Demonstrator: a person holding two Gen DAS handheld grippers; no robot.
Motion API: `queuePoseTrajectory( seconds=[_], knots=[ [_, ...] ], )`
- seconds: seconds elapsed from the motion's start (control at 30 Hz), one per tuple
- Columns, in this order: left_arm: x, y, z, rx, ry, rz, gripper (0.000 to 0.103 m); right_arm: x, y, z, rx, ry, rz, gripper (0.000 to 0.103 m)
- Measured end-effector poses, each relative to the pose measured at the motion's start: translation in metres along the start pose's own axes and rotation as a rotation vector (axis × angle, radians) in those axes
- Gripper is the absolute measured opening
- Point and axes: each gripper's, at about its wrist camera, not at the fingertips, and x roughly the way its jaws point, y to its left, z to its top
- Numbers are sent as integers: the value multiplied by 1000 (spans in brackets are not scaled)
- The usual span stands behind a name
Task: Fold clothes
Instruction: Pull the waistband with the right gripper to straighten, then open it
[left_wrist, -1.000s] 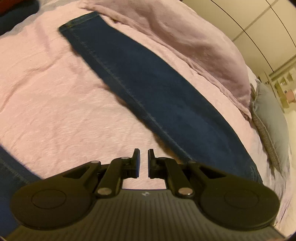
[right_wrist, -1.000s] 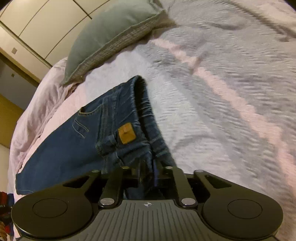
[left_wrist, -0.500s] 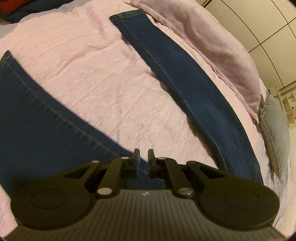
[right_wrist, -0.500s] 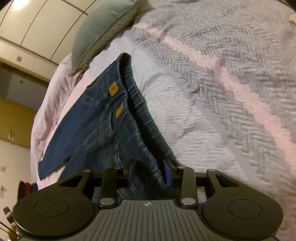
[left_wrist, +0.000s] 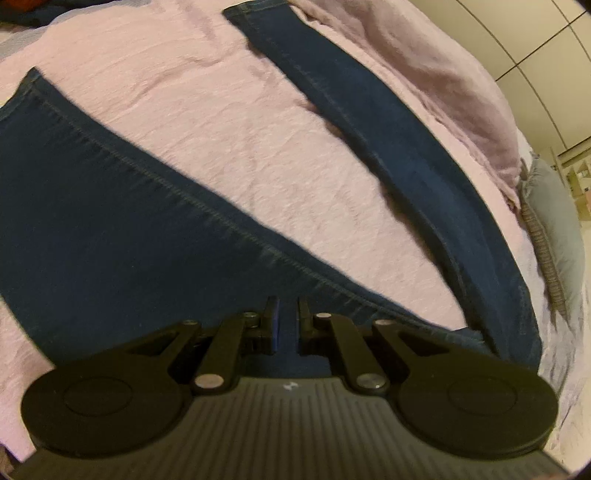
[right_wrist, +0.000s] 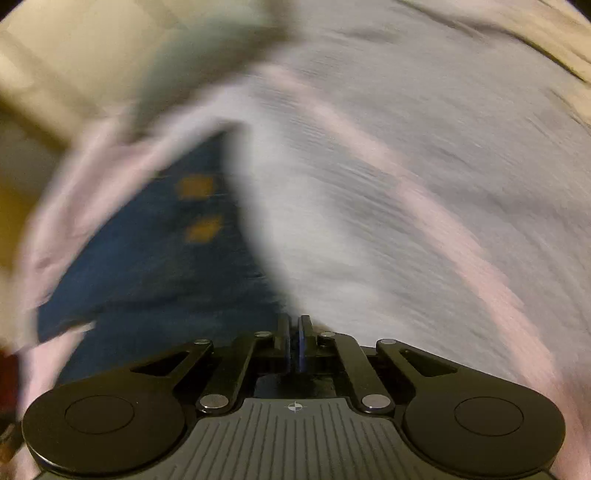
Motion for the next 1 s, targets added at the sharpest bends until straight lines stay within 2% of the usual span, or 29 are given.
queuePoseTrajectory(
  seconds=[0.03,0.13,0.17,0.27,0.3,0.33,0.4,0.47,0.5,0.67,0.7,0.77,0.83,0.9,1.0],
  knots=[
    [-3,3,0,-1,-3,3,4,-2,1,0,5,0,-13,0],
    [-12,14,-1,-4,-18,23,4,-19,13,5,17,-17,46,0],
    [-15,18,-1,-11,-20,30,4,-22,24,1,-19,-30,35,0],
    [-21,26,-5,-35,-27,24,4,-29,66,-16,-170,-77,-33,9],
    [-21,28,-6,-35,-26,19,4,-31,80,-22,-221,-92,-56,18],
    [-22,30,-8,-34,-22,14,4,-33,94,-28,-271,-108,-78,32],
    [-21,36,-11,-29,-10,13,5,-29,117,-41,-343,-107,-120,43],
    [-21,46,-11,-9,-9,57,5,-11,127,-60,-358,-63,-191,43],
    [-22,52,-10,0,-15,92,5,-13,133,-64,-353,-71,-202,43],
    [-44,94,5,25,-85,160,7,-37,165,-77,-301,-163,-205,43],
    [-47,102,8,34,-95,168,8,-37,175,-84,-318,-165,-184,43],
    [-43,115,13,44,-98,168,8,-31,199,-103,-373,-153,-125,43],
    [-35,125,15,81,-106,182,9,-12,217,-131,-407,-87,-90,43],
    [-34,135,16,157,-116,255,5,-12,228,-152,-419,-59,-93,43],
    [-54,163,32,134,-162,310,6,-18,243,-180,-433,-30,-105,43]
  ],
)
